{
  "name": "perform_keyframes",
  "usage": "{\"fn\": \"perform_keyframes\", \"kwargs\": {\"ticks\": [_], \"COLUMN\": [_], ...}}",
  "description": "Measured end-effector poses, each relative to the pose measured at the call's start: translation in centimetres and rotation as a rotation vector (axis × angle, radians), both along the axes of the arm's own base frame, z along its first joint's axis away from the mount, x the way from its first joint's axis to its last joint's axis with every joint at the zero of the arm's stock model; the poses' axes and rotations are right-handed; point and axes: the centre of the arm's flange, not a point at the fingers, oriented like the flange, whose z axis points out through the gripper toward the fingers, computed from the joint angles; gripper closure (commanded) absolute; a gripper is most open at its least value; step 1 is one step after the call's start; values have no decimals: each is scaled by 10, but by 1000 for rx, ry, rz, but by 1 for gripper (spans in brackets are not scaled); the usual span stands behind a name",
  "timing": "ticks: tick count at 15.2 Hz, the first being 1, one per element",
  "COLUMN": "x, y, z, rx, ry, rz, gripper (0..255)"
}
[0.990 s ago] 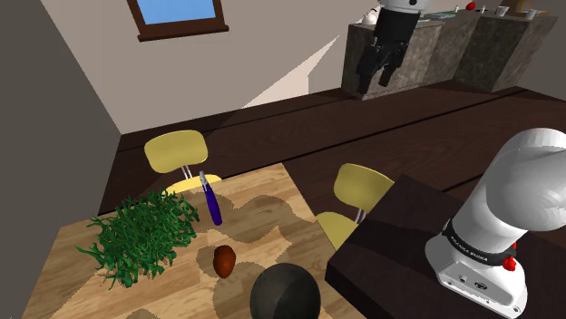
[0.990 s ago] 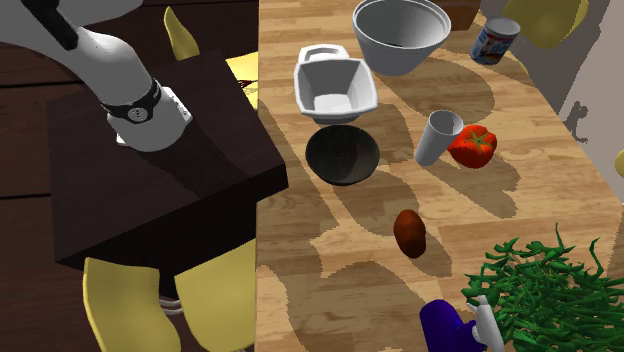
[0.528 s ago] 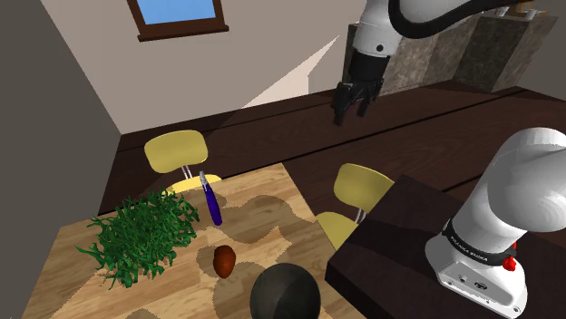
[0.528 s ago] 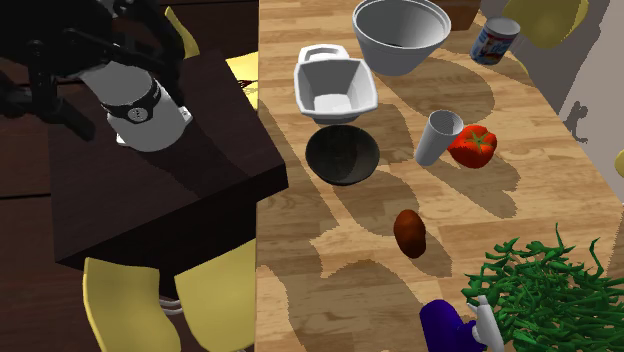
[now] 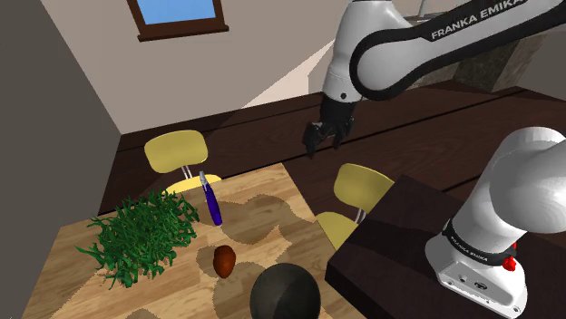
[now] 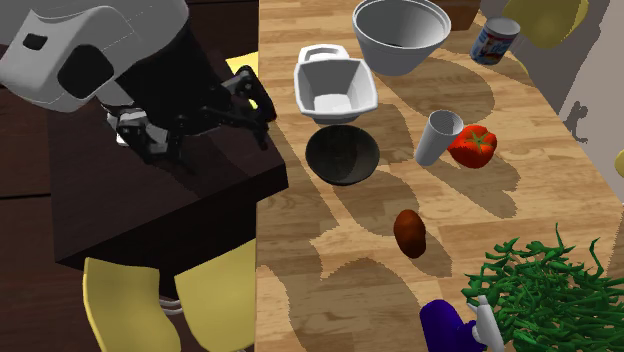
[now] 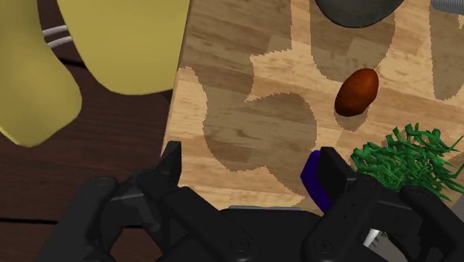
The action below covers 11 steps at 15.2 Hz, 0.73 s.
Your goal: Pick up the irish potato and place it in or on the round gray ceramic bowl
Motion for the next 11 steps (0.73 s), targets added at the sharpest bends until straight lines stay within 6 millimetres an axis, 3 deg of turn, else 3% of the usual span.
{"fn": "perform_keyframes", "kwargs": {"ticks": [11], "x": [38], "y": [86], "z": [-100], "rx": [52], "ry": [-5], "rz": [-72], "gripper": [0]}}
